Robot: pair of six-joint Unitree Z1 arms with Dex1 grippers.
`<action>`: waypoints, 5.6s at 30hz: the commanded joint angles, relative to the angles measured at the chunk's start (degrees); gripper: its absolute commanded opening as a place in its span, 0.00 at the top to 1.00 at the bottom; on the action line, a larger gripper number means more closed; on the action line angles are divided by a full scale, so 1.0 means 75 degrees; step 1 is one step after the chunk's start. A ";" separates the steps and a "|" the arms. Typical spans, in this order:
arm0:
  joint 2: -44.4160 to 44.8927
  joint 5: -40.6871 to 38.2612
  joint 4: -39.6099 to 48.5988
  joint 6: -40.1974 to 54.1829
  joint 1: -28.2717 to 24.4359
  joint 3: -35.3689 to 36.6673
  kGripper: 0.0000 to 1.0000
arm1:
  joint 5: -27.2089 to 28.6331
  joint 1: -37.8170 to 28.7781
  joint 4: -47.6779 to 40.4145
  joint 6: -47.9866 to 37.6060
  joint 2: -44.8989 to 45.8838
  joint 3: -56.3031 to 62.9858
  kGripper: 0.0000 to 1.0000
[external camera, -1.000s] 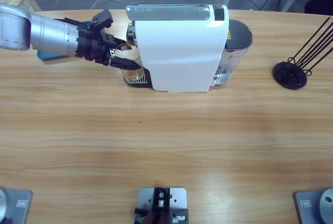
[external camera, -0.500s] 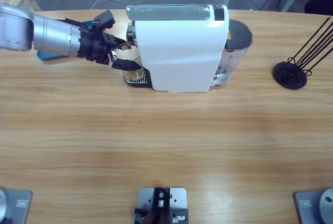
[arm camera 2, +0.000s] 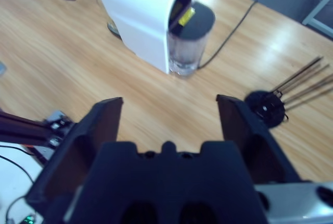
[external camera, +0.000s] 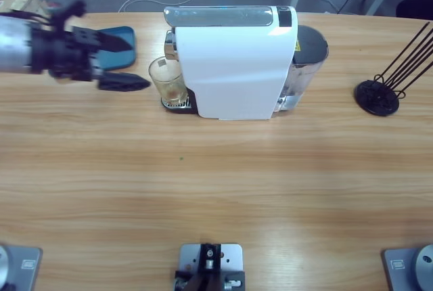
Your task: Pour coffee
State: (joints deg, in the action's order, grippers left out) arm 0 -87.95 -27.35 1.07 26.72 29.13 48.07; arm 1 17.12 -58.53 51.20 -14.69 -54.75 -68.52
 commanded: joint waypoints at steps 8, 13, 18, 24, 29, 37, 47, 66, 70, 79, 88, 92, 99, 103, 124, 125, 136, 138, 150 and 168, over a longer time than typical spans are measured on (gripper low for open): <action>0.2757 0.1084 0.2318 -0.1020 0.0053 -0.0975 0.01 | -0.0850 0.2257 0.1650 0.0682 -0.5251 -0.6169 1.00; 0.2593 0.1361 0.2255 -0.1031 0.0053 -0.1012 0.00 | -0.0937 0.2271 0.4303 0.0651 -0.7717 -0.9950 1.00; 0.2661 0.1577 0.2236 -0.1031 0.0053 -0.1033 0.00 | -0.1361 0.2451 0.4606 0.0687 -0.8722 -1.0805 1.00; 0.2583 0.1631 0.2208 -0.1031 0.0053 -0.1008 0.00 | -0.1638 0.2754 0.4617 0.0785 -0.9269 -1.0894 1.00; 0.2164 0.1619 0.2067 -0.1031 0.0053 -0.0921 0.00 | -0.1556 0.2789 0.4699 0.0785 -0.9423 -1.0861 1.00; 0.1997 0.1537 0.1847 -0.1022 0.0053 -0.0867 0.00 | -0.1595 0.2765 0.4894 0.0696 -0.9440 -1.0604 1.00; 0.1847 0.1525 0.1737 -0.1020 0.0053 -0.0858 0.00 | -0.1661 0.2871 0.4892 0.0670 -0.9540 -1.0557 1.00; 0.1674 0.1525 0.1697 -0.1020 0.0205 -0.0937 0.00 | -0.1825 0.2906 0.4868 0.0694 -0.9688 -1.0165 1.00; 0.1601 0.1513 0.1697 -0.1020 0.0229 -0.0949 0.00 | -0.1823 0.2908 0.4866 0.0705 -0.9681 -0.9900 1.00; 0.1561 0.1513 0.1685 -0.1020 0.0252 -0.0996 0.00 | -0.1802 0.2988 0.4828 0.0729 -0.9798 -0.9912 1.00; 0.1545 0.1548 0.1664 -0.1020 0.0252 -0.1029 0.00 | -0.1778 0.3000 0.4821 0.0740 -0.9930 -0.9933 1.00; 0.1533 0.1537 0.1662 -0.1020 0.0252 -0.1031 0.00 | -0.1748 0.3011 0.4821 0.0740 -0.9939 -0.9964 1.00; 0.1531 0.1527 0.1662 -0.1031 0.0252 -0.1031 0.00 | -0.1734 0.3061 0.4810 0.0759 -0.9974 -0.9966 1.00; 0.1508 0.1527 0.1662 -0.1020 0.0252 -0.1019 0.00 | -0.1757 0.3082 0.4810 0.0776 -1.0007 -0.9966 1.00; 0.1449 0.1537 0.1603 -0.1020 0.0252 -0.1008 0.00 | -0.1966 0.3025 0.4810 0.0858 -1.0049 -0.9975 1.00; 0.1447 0.1537 0.1603 -0.1020 0.0252 -0.1008 0.00 | -0.1982 0.3023 0.4810 0.0858 -1.0056 -0.9978 1.00; 0.1418 0.1563 0.1592 -0.1020 0.0252 -0.1031 0.00 | -0.1984 0.2988 0.4821 0.0858 -1.0075 -0.9872 1.00; 0.1425 0.1560 0.1592 -0.1020 0.0252 -0.1019 0.00 | -0.1968 0.2990 0.4821 0.0858 -0.9887 -1.0161 1.00; 0.1463 0.1537 0.1592 -0.1036 0.0325 -0.1003 0.00 | -0.1874 0.2756 0.5023 0.0722 -0.9198 -1.0582 0.00; 0.1465 0.1537 0.1582 -0.1043 0.0372 -0.0968 0.00 | -0.1661 0.2754 0.5044 0.0462 -0.8992 -0.9800 0.00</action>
State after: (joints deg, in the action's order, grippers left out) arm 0 -75.78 -15.90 13.63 19.89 31.27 42.24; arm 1 3.54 -37.29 86.55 -9.93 -122.50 -144.58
